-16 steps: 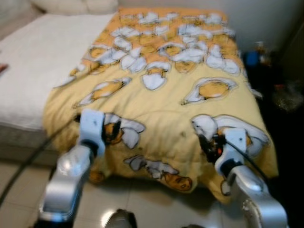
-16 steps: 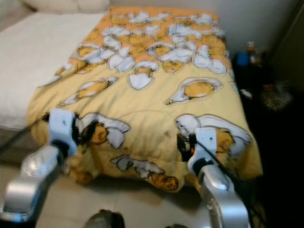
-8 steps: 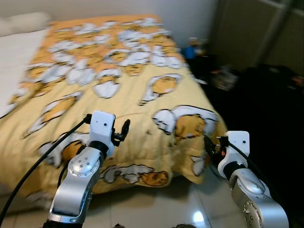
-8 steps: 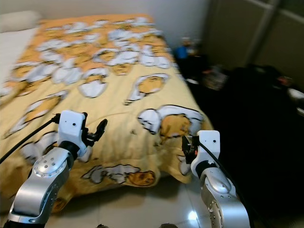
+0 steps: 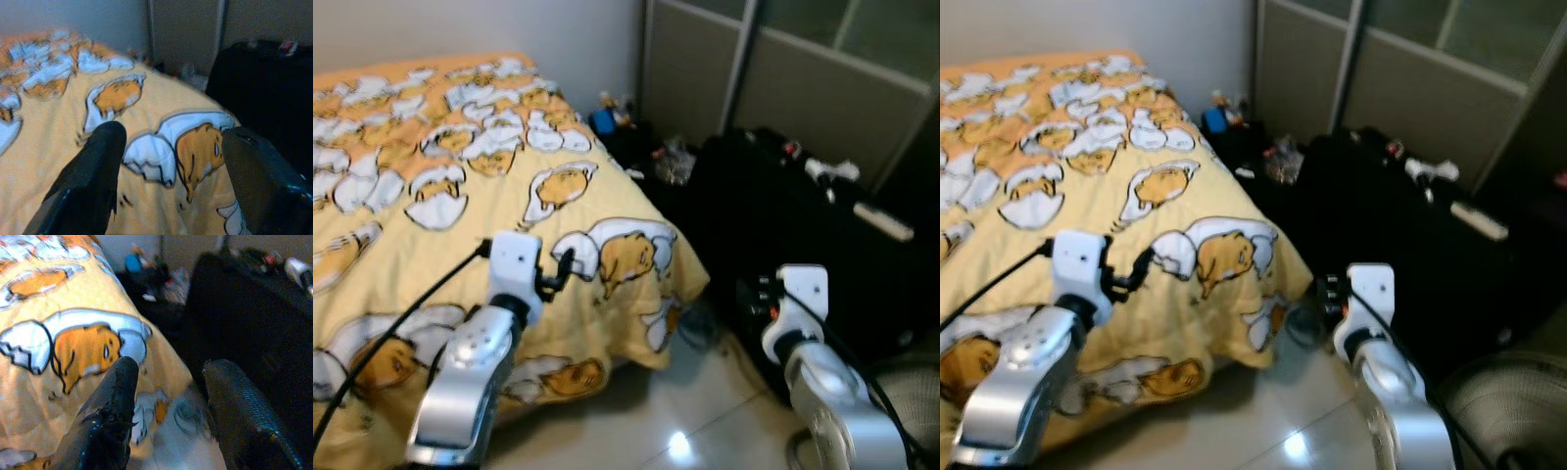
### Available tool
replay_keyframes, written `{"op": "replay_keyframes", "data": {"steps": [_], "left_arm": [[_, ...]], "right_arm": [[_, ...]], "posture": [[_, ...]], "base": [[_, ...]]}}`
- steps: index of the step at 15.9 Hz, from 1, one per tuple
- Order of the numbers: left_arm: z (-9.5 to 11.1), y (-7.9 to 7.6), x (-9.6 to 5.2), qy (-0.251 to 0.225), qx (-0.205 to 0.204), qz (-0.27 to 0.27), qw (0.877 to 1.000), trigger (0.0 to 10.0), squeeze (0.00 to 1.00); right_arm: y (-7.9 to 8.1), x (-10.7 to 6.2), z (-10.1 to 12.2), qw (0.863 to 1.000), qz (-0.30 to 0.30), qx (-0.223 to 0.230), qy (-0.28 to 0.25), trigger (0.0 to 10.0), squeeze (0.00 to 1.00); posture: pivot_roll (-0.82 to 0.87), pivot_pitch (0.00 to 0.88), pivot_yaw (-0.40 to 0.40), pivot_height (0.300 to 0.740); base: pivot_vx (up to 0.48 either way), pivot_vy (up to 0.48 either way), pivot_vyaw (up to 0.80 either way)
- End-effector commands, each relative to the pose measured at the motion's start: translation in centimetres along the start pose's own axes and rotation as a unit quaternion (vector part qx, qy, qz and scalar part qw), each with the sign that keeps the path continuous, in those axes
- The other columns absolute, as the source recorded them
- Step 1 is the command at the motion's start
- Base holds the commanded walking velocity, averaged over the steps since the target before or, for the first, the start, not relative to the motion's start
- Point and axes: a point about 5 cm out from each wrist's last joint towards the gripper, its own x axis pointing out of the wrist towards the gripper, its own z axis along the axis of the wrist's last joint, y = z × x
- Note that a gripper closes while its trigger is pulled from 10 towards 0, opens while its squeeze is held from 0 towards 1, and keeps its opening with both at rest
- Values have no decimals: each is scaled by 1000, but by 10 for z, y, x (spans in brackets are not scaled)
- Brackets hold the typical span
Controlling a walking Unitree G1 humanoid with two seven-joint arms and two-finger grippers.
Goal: Clean up the room
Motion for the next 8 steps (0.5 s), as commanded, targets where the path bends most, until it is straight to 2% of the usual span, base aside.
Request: {"op": "replay_keyframes", "data": {"steps": [1, 8], "left_arm": [[8, -3, 3, -14, 2, -8, 1000, 10000, 0], [10, -3, 10, -12, 7, -16, 1000, 10000, 0]], "right_arm": [[-4, 0, -5, 1000, -13, 0, 9, 10000, 0], [-3, 0, -5, 1000, -15, -2, 4, 10000, 0]], "posture": [[-93, 0, 9, 740], [-99, 0, 17, 740]], "base": [[326, 0, -781], [327, 0, -783]]}}
